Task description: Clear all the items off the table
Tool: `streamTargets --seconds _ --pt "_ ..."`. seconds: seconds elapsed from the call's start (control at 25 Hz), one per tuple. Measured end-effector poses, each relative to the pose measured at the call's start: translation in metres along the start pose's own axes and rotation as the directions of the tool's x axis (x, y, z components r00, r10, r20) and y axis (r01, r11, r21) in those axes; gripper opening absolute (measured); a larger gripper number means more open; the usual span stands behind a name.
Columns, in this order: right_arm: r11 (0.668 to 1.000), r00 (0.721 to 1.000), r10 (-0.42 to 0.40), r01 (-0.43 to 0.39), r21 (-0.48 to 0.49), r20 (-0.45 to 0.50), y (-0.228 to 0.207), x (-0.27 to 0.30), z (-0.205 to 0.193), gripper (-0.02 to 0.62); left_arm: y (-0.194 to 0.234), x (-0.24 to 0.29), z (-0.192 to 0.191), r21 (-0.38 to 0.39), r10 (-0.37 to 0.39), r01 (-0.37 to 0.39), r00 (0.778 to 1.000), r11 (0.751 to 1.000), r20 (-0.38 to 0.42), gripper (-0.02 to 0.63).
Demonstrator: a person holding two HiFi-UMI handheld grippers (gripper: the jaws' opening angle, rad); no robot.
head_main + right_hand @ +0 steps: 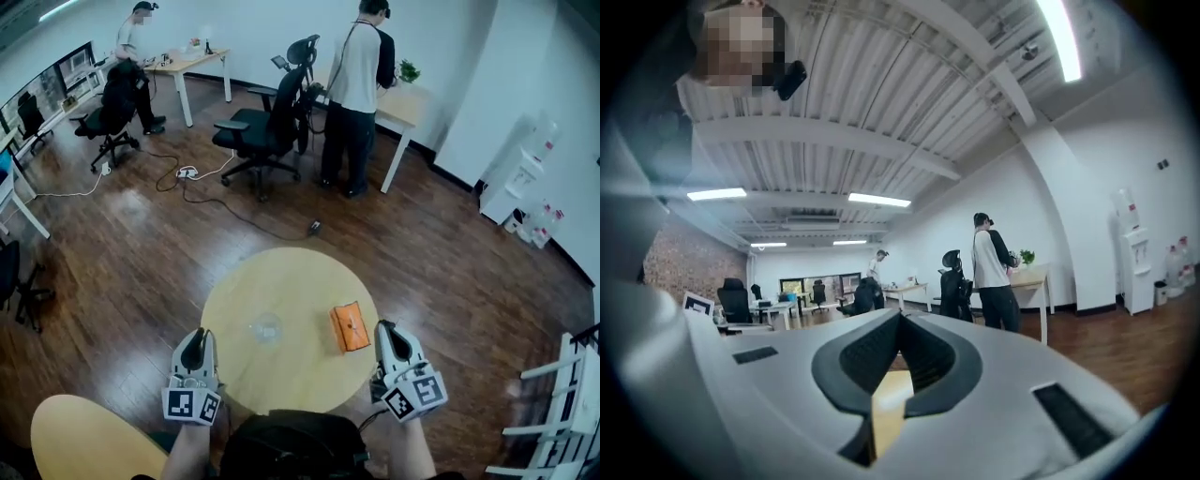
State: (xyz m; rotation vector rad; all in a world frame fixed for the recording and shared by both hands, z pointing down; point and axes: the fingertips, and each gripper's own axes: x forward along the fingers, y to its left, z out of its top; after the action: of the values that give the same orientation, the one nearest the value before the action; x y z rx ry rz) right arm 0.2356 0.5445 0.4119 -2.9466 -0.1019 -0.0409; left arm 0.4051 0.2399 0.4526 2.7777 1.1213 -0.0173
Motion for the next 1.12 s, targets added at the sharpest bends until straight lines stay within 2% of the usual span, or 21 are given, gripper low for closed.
streamTargets --seconds 0.16,0.28,0.56,0.92,0.96,1.12 --pt "0.996 0.996 0.004 -0.012 0.086 0.086 -0.012 -0.012 0.024 0.002 -0.002 0.006 0.017 -0.033 -0.003 0.005 0.999 0.999 0.035 0.046" --pt "0.993 0.995 0.008 -0.019 0.113 0.098 -0.011 -0.011 0.027 0.002 -0.009 0.009 0.024 -0.036 -0.034 0.035 0.999 0.999 0.037 0.046" --pt "0.994 0.997 0.02 -0.029 0.109 0.081 0.001 0.001 0.018 0.001 -0.005 0.006 0.022 -0.043 -0.059 0.06 0.998 0.997 0.028 0.046" --pt "0.995 0.996 0.028 -0.036 0.098 0.081 0.003 0.013 0.022 0.002 0.014 0.002 0.025 -0.046 -0.014 0.016 0.998 0.999 0.056 0.046" --pt "0.995 0.996 0.03 -0.038 0.096 0.084 0.004 0.015 0.023 0.002 0.017 0.002 0.027 -0.048 -0.006 0.009 0.998 0.999 0.066 0.021" --pt "0.995 0.996 0.028 -0.035 0.088 0.088 0.005 0.018 0.026 0.002 0.02 0.005 0.032 -0.048 -0.008 0.012 0.996 0.999 0.084 0.021"
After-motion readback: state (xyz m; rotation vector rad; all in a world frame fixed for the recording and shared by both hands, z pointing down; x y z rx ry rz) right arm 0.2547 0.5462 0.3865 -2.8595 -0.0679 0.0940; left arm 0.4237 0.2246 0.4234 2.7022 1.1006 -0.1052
